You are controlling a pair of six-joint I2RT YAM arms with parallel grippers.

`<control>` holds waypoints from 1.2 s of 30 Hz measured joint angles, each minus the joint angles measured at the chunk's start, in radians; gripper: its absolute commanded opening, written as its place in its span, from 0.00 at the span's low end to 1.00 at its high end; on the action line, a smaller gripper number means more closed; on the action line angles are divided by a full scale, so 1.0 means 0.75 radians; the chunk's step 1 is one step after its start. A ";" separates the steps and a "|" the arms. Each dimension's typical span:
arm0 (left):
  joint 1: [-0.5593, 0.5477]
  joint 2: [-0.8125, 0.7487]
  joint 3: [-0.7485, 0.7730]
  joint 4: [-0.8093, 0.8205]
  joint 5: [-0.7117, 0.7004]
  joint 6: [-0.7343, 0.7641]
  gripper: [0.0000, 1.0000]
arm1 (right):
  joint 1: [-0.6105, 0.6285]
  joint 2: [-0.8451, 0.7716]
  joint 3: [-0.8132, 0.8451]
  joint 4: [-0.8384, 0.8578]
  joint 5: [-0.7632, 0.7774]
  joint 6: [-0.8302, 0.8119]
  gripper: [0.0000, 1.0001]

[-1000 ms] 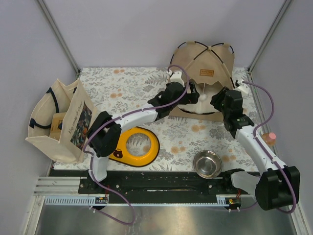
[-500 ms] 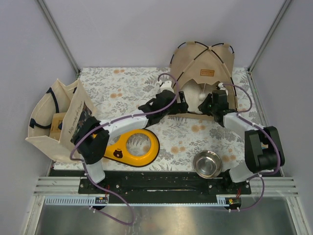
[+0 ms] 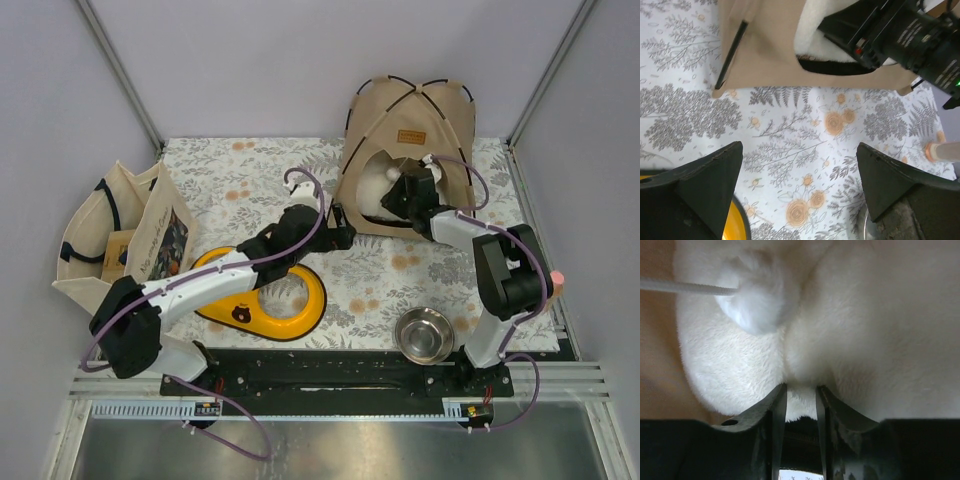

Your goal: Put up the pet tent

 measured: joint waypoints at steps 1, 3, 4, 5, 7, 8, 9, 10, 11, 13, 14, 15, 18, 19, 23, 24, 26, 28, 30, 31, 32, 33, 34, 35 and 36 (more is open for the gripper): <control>0.000 -0.019 -0.027 0.001 0.000 0.000 0.99 | 0.000 -0.002 -0.007 0.006 0.014 0.008 0.45; 0.000 -0.051 -0.078 -0.003 -0.002 0.000 0.99 | 0.000 -0.022 -0.038 0.025 0.029 0.015 0.51; 0.000 -0.065 -0.099 -0.008 -0.003 0.000 0.99 | 0.000 -0.040 -0.059 0.025 0.033 0.018 0.53; -0.001 -0.081 -0.120 -0.012 -0.004 0.001 0.99 | 0.000 -0.077 -0.099 0.022 0.039 0.018 0.56; -0.005 -0.111 -0.151 -0.034 -0.009 0.001 0.99 | 0.000 -0.184 -0.179 -0.027 0.044 0.016 0.60; -0.009 -0.127 -0.162 -0.043 -0.010 0.001 0.99 | 0.000 -0.231 -0.200 -0.054 0.045 0.015 0.62; -0.016 -0.145 -0.171 -0.054 -0.013 0.002 0.99 | 0.000 -0.295 -0.224 -0.089 0.045 0.009 0.64; -0.023 -0.161 -0.178 -0.060 -0.013 0.004 0.99 | 0.000 -0.376 -0.248 -0.127 0.044 0.003 0.66; -0.036 -0.181 -0.184 -0.064 -0.011 0.006 0.99 | 0.000 -0.435 -0.262 -0.155 0.045 -0.002 0.67; -0.062 -0.209 -0.192 -0.066 -0.003 0.010 0.99 | 0.001 -0.586 -0.293 -0.241 0.044 -0.020 0.71; -0.078 -0.222 -0.195 -0.067 0.008 0.012 0.99 | 0.001 -0.660 -0.304 -0.290 0.044 -0.030 0.72; -0.096 -0.228 -0.195 -0.069 0.021 0.015 0.99 | 0.001 -0.710 -0.309 -0.329 0.044 -0.038 0.73; -0.185 -0.224 -0.195 -0.090 0.051 0.016 0.99 | 0.001 -0.904 -0.332 -0.518 0.051 -0.069 0.73; -0.226 -0.218 -0.195 -0.102 0.059 0.013 0.99 | 0.001 -0.964 -0.341 -0.580 0.053 -0.075 0.73; -0.420 -0.124 -0.191 -0.113 0.073 -0.042 0.99 | 0.002 -1.216 -0.367 -0.850 0.054 -0.081 0.73; -0.472 -0.079 -0.183 -0.115 0.071 -0.064 0.99 | 0.002 -1.279 -0.367 -0.909 0.054 -0.081 0.73; -0.570 0.033 -0.144 -0.128 0.063 -0.102 0.98 | 0.002 -1.378 -0.365 -0.999 0.053 -0.081 0.73; -0.661 0.175 -0.067 -0.154 0.039 -0.157 0.97 | 0.002 -1.476 -0.361 -1.097 0.052 -0.081 0.73; -0.722 0.290 0.011 -0.179 0.016 -0.211 0.96 | 0.002 -1.564 -0.354 -1.183 0.049 -0.080 0.73; -0.743 0.343 0.047 -0.183 0.001 -0.245 0.95 | 0.002 -1.603 -0.350 -1.223 0.045 -0.080 0.73; -0.757 0.390 0.072 -0.183 -0.011 -0.276 0.95 | 0.002 -1.641 -0.346 -1.260 0.043 -0.078 0.73; -0.765 0.426 0.086 -0.176 -0.019 -0.307 0.94 | 0.002 -1.673 -0.343 -1.292 0.040 -0.076 0.73; -0.770 0.459 0.088 -0.163 -0.029 -0.340 0.92 | 0.002 -1.708 -0.343 -1.322 0.039 -0.075 0.73; -0.770 0.481 0.084 -0.156 -0.038 -0.368 0.90 | 0.002 -1.740 -0.343 -1.355 0.039 -0.073 0.73; -0.770 0.496 0.081 -0.148 -0.043 -0.389 0.88 | 0.002 -1.770 -0.343 -1.385 0.038 -0.071 0.73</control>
